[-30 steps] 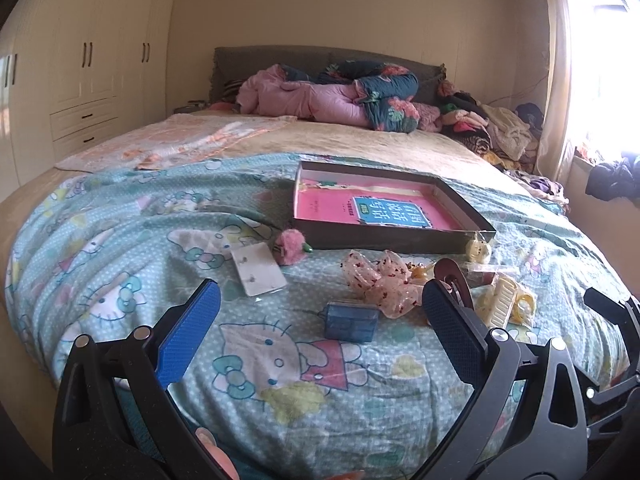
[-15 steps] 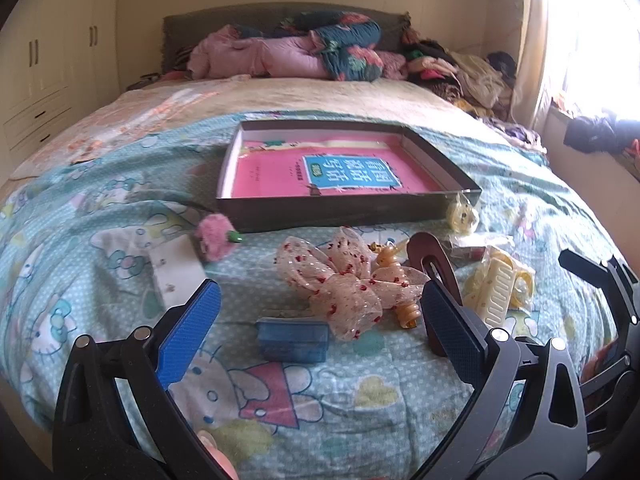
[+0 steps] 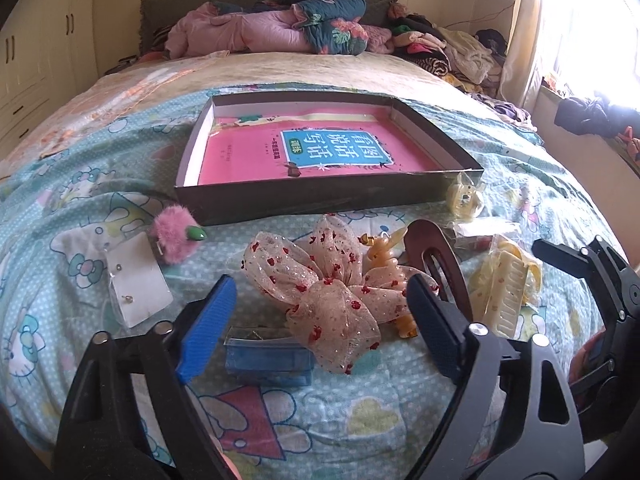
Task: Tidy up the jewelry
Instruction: 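Grasp the polka-dot bow with the left tool while the right tool grasps the white claw clip, then carry the bow into the tray with the left tool while the right tool releases the white clip there, then grasp the small blue box with the left tool while the right tool grasps the dark red clip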
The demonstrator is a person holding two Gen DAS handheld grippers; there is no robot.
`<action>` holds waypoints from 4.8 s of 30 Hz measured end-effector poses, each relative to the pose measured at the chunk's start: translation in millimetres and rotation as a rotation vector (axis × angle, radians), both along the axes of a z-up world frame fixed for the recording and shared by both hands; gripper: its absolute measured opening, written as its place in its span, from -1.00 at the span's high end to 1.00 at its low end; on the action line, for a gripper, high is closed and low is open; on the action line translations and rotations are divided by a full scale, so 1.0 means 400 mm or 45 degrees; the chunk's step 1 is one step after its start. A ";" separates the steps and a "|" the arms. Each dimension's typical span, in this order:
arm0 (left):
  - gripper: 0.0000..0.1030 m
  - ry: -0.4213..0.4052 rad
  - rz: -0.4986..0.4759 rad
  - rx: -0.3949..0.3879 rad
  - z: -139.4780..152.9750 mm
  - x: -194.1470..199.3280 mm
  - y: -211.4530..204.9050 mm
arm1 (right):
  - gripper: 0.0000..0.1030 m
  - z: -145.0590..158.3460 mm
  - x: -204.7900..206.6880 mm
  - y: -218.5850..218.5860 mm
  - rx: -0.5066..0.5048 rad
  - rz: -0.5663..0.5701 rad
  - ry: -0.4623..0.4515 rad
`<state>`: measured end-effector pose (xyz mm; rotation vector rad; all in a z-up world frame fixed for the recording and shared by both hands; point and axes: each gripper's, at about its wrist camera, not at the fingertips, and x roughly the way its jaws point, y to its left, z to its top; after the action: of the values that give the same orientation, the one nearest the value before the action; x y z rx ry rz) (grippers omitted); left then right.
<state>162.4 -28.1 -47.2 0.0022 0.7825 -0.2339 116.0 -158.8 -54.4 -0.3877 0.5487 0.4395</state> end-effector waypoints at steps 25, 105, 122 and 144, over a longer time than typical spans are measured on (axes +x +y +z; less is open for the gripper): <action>0.92 -0.134 -0.102 -0.064 0.107 0.031 -0.055 | -0.50 0.076 -0.012 -0.090 0.219 -0.061 -0.001; 0.28 -0.194 0.129 -0.069 0.091 0.211 0.066 | -0.81 0.114 0.331 -0.125 0.295 -0.429 0.079; -0.53 -0.328 0.122 -0.060 0.132 0.069 0.075 | -0.85 0.138 0.173 -0.097 0.277 -0.377 0.019; -0.60 -0.272 0.147 -0.015 0.067 -0.041 0.129 | -0.85 0.077 0.047 0.016 0.225 -0.269 0.078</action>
<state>146.2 23.6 -20.4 -0.0283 0.5668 -0.1261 134.7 -152.5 -23.6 -0.1452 0.5983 0.2936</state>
